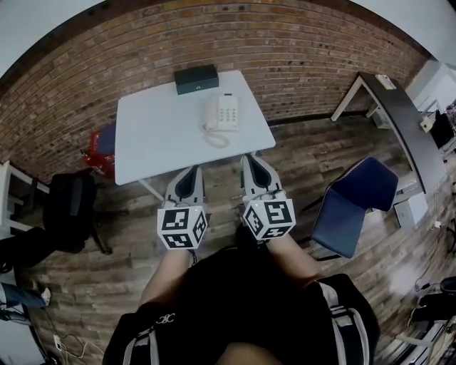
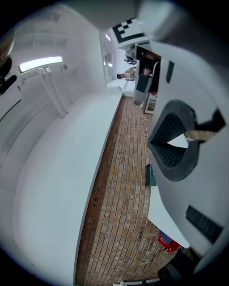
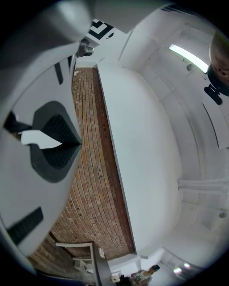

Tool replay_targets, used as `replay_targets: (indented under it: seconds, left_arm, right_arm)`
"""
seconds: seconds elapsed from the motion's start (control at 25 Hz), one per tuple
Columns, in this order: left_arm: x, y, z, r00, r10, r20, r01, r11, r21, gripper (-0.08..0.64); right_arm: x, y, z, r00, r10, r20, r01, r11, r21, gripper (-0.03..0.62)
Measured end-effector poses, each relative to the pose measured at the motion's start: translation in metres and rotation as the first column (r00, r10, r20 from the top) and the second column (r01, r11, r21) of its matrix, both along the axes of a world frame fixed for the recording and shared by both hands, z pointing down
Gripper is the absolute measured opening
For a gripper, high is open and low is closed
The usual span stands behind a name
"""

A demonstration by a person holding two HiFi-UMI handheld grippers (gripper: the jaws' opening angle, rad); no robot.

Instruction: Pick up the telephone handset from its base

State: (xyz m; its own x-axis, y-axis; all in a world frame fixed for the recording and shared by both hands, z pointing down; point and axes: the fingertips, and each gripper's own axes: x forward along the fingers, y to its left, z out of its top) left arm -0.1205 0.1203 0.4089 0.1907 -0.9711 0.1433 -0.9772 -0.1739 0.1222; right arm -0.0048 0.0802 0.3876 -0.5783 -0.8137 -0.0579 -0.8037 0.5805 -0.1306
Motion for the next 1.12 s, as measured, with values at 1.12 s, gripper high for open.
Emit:
replay_targets:
  seconds: [1.12]
  left_arm:
    - [-0.01, -0.239, 0.008, 0.992, -0.119, 0.041, 0.121, 0.991, -0.061, -0.003]
  right_arm:
    - [-0.017, -0.247, 0.023, 0.993, -0.121, -0.016, 0.12, 0.992, -0.025, -0.003]
